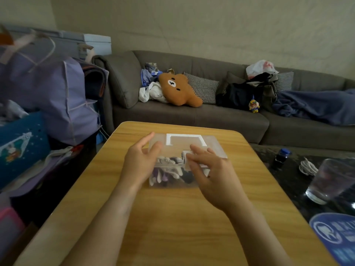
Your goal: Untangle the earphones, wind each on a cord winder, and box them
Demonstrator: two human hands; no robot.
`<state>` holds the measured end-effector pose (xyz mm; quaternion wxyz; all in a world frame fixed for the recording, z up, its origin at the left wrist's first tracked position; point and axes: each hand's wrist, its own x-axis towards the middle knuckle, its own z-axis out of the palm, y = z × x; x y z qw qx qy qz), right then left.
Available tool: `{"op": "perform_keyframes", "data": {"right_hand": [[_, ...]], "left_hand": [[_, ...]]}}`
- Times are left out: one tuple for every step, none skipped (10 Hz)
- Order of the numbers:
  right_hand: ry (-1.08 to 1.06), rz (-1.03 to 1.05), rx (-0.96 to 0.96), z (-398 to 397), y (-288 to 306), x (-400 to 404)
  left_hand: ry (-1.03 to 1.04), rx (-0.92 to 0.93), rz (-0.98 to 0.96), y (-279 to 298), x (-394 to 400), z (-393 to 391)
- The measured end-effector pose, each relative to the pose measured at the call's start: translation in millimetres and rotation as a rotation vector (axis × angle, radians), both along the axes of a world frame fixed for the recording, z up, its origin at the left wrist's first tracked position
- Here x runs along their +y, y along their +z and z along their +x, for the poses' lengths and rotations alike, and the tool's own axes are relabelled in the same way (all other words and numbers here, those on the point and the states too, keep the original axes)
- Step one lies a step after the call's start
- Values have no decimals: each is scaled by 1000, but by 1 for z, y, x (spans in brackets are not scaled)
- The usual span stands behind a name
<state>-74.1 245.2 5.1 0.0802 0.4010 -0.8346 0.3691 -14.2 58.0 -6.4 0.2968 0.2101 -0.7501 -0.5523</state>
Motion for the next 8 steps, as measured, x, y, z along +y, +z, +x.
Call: {"op": "perform_keyframes", "data": {"right_hand": [[0,23,134,0,-11,-3],[-33,-49,191,-7,-18,-3],[-69,-114,202,-13,-23,-10],[-90,-148,207,-19,-25,-23],[-123,-184,171,-32,-20,-43],[-167,-172,131,-49,-17,-64],[-144,-127,123,-62,-12,-75],[-168,-130,233,-57,-13,-75]], "left_hand": [[39,42,-28,1,3,-1],[-2,41,9,3,3,2],[-89,59,53,-1,0,3],[-158,65,157,-5,-2,2],[-163,18,168,-9,0,1],[-136,-27,146,-11,1,1],[-74,-86,168,-17,-3,1],[-47,-140,203,-21,-5,7]]}}
